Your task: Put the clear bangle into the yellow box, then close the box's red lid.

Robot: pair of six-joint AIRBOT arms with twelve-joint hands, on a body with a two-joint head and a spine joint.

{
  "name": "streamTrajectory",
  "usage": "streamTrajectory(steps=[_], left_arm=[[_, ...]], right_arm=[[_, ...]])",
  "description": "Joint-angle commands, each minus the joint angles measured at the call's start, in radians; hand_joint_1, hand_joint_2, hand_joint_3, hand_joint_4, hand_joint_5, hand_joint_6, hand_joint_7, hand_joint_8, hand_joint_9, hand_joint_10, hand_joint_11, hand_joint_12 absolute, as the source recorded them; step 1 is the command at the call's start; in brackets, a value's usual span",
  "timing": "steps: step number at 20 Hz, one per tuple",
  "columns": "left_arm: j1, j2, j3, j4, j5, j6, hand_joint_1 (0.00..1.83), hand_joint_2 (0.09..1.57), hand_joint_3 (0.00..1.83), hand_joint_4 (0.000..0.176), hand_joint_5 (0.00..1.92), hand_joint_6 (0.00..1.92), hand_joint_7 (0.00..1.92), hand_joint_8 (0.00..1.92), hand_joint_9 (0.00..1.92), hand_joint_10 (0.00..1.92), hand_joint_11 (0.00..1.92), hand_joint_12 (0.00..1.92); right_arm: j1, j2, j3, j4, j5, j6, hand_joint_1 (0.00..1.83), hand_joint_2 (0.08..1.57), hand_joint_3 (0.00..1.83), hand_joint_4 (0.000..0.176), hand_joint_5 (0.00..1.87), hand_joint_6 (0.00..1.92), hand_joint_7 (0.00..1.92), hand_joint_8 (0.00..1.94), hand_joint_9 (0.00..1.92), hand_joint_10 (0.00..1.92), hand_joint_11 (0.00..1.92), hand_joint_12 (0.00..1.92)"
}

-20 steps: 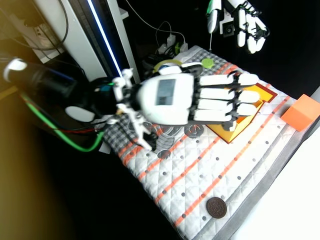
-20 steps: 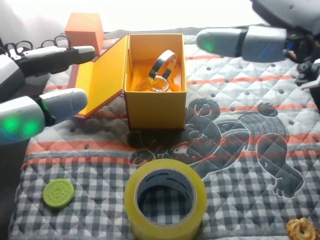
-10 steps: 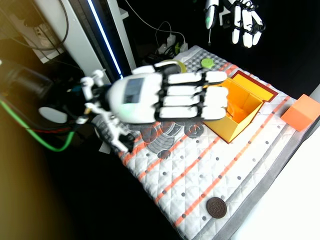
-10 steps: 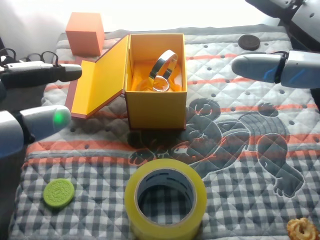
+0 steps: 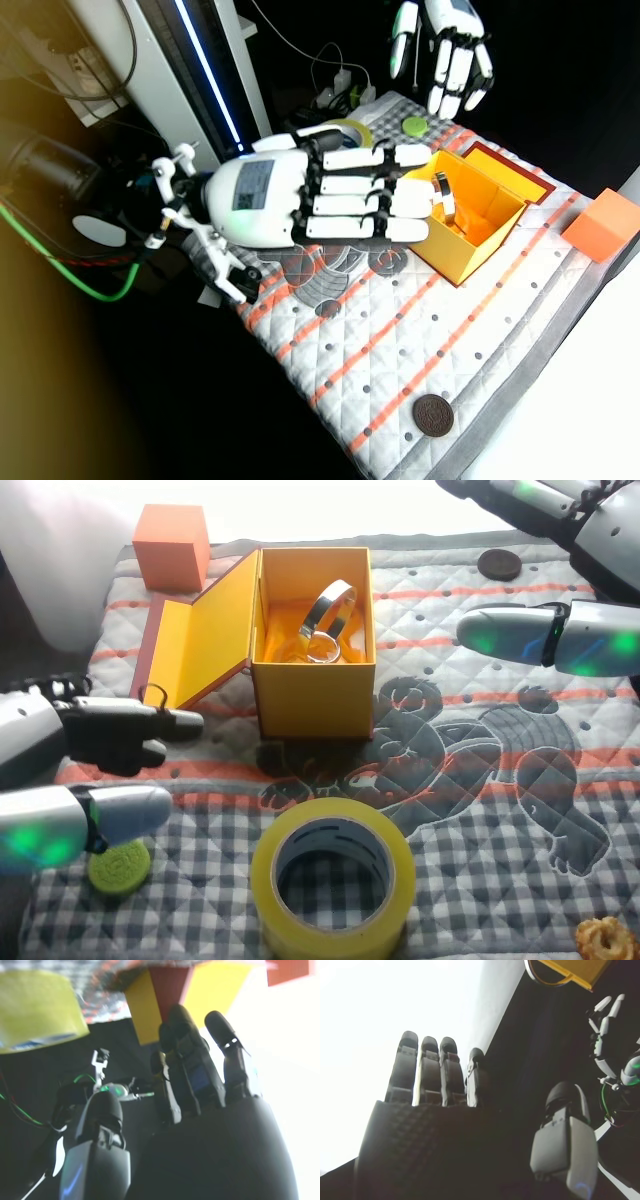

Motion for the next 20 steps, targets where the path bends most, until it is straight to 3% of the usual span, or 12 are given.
streamTrajectory(steps=[1, 2, 3, 4, 5, 7, 8, 11, 12, 17, 20], left_arm=[[-0.014, -0.008, 0.008, -0.004, -0.086, -0.004, 0.25, 1.24, 0.0, 0.153, 0.42, 0.0, 0.68, 0.0, 0.73, 0.0, 0.18, 0.98], [-0.018, -0.016, 0.015, -0.008, -0.075, -0.004, 0.19, 1.26, 0.0, 0.135, 0.38, 0.0, 0.61, 0.0, 0.65, 0.0, 0.17, 0.9], [-0.027, -0.033, 0.029, -0.015, -0.057, -0.004, 0.17, 1.28, 0.0, 0.068, 0.43, 0.0, 0.52, 0.0, 0.51, 0.0, 0.16, 0.73], [-0.031, -0.04, 0.035, -0.02, -0.05, -0.004, 0.17, 1.28, 0.0, 0.068, 0.43, 0.0, 0.52, 0.0, 0.51, 0.0, 0.16, 0.73], [-0.036, -0.051, 0.043, -0.029, -0.04, -0.003, 0.06, 1.29, 0.0, 0.03, 0.37, 0.0, 0.38, 0.0, 0.36, 0.0, 0.09, 0.53], [-0.041, -0.069, 0.059, -0.049, -0.027, -0.003, 0.05, 1.29, 0.0, 0.021, 0.35, 0.0, 0.33, 0.0, 0.31, 0.0, 0.07, 0.45], [-0.041, -0.081, 0.071, -0.064, -0.016, -0.003, 0.06, 1.29, 0.0, 0.0, 0.34, 0.0, 0.3, 0.0, 0.28, 0.0, 0.09, 0.38], [-0.043, -0.094, 0.082, -0.073, 0.01, -0.003, 0.03, 1.3, 0.0, 0.0, 0.28, 0.0, 0.25, 0.0, 0.25, 0.0, 0.06, 0.36], [-0.043, -0.093, 0.08, -0.074, 0.012, -0.003, 0.0, 1.3, 0.0, 0.0, 0.25, 0.0, 0.23, 0.0, 0.23, 0.0, 0.05, 0.35], [-0.042, -0.079, 0.063, -0.052, 0.022, -0.003, 0.0, 1.31, 0.0, 0.0, 0.29, 0.01, 0.25, 0.0, 0.24, 0.0, 0.06, 0.35], [-0.05, -0.097, 0.075, -0.045, 0.05, -0.003, 0.0, 1.3, 0.0, 0.0, 0.25, 0.0, 0.21, 0.0, 0.2, 0.0, 0.04, 0.34]], right_arm=[[0.003, 0.006, 0.002, 0.016, 0.131, 0.004, 0.0, 1.06, 0.01, 0.138, 0.07, 0.01, 0.1, 0.01, 0.05, 0.01, 0.07, 0.03], [0.001, 0.006, 0.001, 0.018, 0.132, 0.004, 0.0, 1.07, 0.01, 0.129, 0.07, 0.01, 0.11, 0.01, 0.06, 0.01, 0.06, 0.03], [-0.002, 0.008, 0.0, 0.023, 0.134, 0.004, 0.0, 1.08, 0.01, 0.145, 0.08, 0.01, 0.11, 0.01, 0.05, 0.01, 0.05, 0.03], [-0.004, 0.009, -0.001, 0.025, 0.135, 0.004, 0.0, 1.08, 0.01, 0.145, 0.08, 0.01, 0.11, 0.01, 0.05, 0.01, 0.05, 0.03], [-0.008, 0.013, -0.004, 0.027, 0.137, 0.004, 0.0, 1.08, 0.01, 0.156, 0.09, 0.01, 0.12, 0.01, 0.05, 0.0, 0.04, 0.03], [-0.014, 0.018, -0.009, 0.033, 0.139, 0.004, 0.0, 1.08, 0.01, 0.154, 0.09, 0.01, 0.12, 0.01, 0.03, 0.0, 0.03, 0.02], [-0.02, 0.02, -0.011, 0.04, 0.142, 0.004, 0.0, 1.09, 0.01, 0.138, 0.09, 0.01, 0.12, 0.01, 0.03, 0.0, 0.02, 0.02], [-0.034, 0.027, -0.015, 0.053, 0.151, 0.005, 0.0, 1.09, 0.01, 0.143, 0.08, 0.0, 0.12, 0.01, 0.02, 0.0, 0.01, 0.02], [-0.036, 0.028, -0.016, 0.055, 0.153, 0.006, 0.0, 1.1, 0.01, 0.129, 0.08, 0.0, 0.13, 0.01, 0.04, 0.0, 0.02, 0.02], [-0.049, 0.025, -0.017, 0.068, 0.157, 0.006, 0.0, 1.11, 0.01, 0.119, 0.08, 0.0, 0.13, 0.0, 0.05, 0.01, 0.02, 0.02], [-0.051, 0.025, -0.017, 0.069, 0.157, 0.008, 0.0, 1.11, 0.01, 0.101, 0.07, 0.0, 0.12, 0.0, 0.06, 0.01, 0.03, 0.03]])
